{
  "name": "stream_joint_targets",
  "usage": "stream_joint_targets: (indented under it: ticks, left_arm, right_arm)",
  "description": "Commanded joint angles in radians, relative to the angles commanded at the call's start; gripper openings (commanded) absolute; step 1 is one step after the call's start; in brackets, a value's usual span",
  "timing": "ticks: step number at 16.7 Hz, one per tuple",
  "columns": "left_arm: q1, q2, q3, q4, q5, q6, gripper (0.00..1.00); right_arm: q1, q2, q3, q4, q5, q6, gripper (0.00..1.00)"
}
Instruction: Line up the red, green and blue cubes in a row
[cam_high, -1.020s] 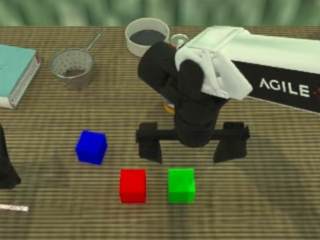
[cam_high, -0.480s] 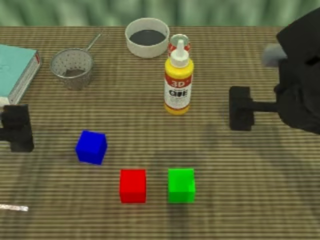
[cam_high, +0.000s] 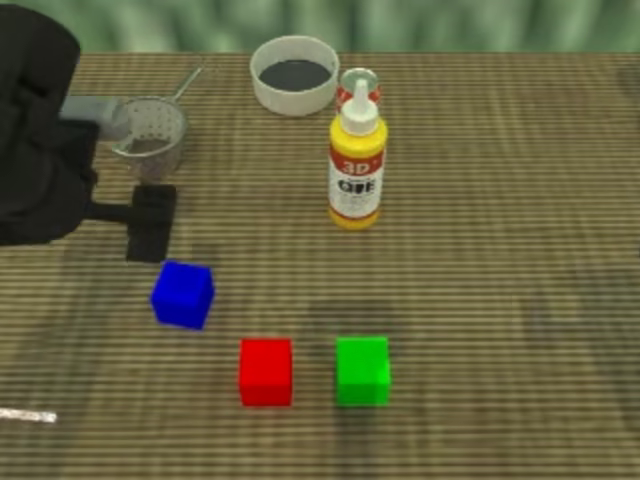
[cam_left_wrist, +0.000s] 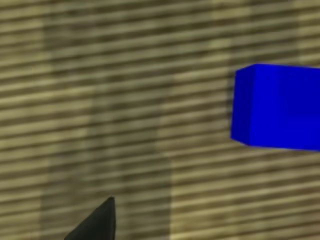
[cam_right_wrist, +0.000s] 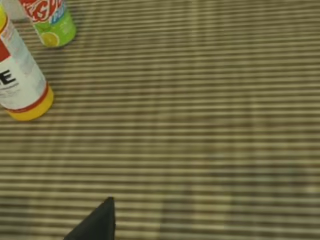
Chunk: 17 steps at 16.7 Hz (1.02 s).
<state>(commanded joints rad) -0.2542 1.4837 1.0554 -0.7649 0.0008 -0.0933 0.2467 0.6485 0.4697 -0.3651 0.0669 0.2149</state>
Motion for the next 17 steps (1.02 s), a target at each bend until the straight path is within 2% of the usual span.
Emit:
stream_joint_targets:
  ticks: [4,8,11,17]
  left_arm:
    - [-0.052,0.286,0.218,-0.15,0.001,-0.019,1.0]
    - [-0.086,0.474,0.371,-0.241,0.001,-0.032,1.0]
    - [-0.097,0.529,0.422,-0.269,0.001,-0.036,1.0]
    - [-0.093,0.536,0.424,-0.267,0.001,-0.036,1.0]
  right_arm:
    - [-0.127,-0.342,-0.254,0.184,-0.023,-0.119,1.0]
    - [-0.211,-0.577,-0.419,0.319,-0.053,-0.193,1.0]
    - [-0.236,-0.647,-0.468,0.364,-0.066,-0.214,1.0]
    - [-0.237,-0.649,-0.47,0.365,-0.067,-0.215,1.0]
